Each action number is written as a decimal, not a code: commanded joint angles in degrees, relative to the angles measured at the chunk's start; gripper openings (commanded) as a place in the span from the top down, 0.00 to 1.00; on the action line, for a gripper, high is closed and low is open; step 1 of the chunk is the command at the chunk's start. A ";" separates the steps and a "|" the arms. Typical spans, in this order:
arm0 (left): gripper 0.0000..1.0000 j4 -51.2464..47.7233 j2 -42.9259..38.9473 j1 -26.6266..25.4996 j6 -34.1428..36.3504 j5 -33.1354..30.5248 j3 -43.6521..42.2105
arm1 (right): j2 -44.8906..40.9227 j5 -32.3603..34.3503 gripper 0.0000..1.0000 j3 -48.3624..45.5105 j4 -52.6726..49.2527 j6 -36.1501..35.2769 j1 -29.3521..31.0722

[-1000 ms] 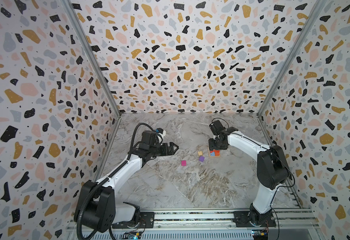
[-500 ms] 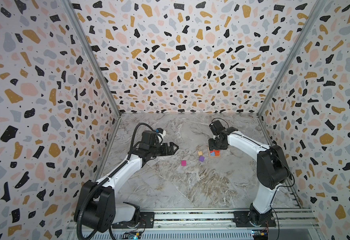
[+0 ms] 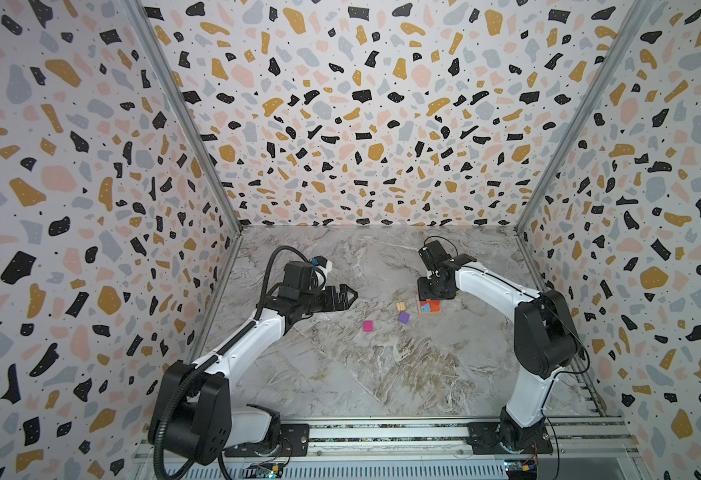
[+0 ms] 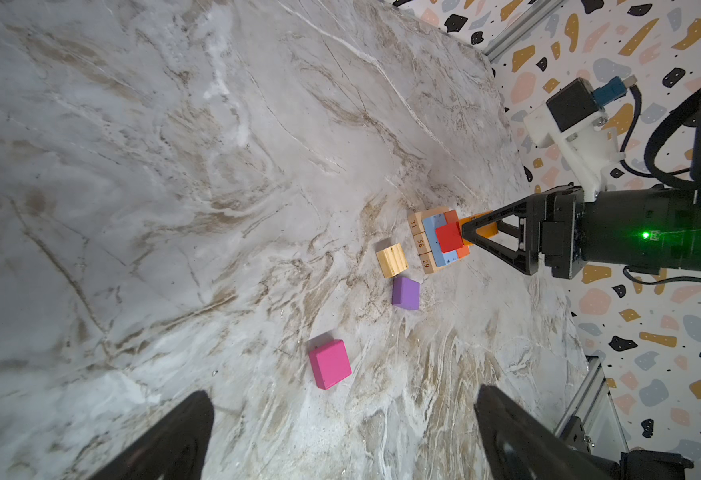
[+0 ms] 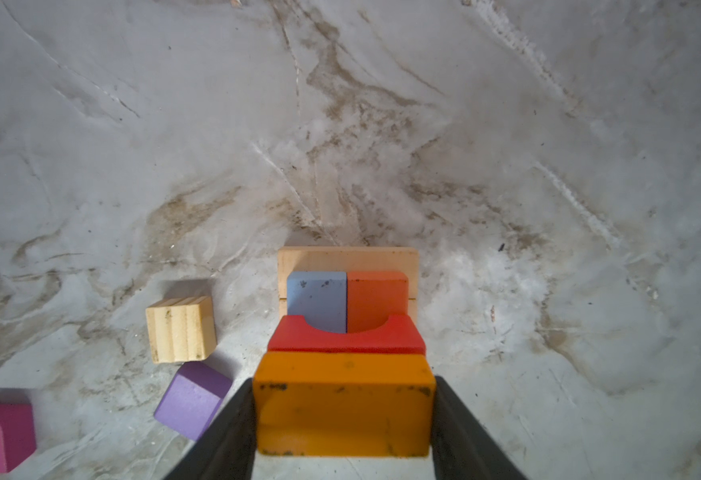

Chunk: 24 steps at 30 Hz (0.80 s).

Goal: Build the wood block tower
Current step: 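Lower the orange bar with the right gripper onto the red arch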

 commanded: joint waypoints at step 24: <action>0.00 1.63 -1.13 0.20 -0.11 0.34 -0.30 | -0.24 0.13 0.23 2.45 -1.62 -1.48 -0.13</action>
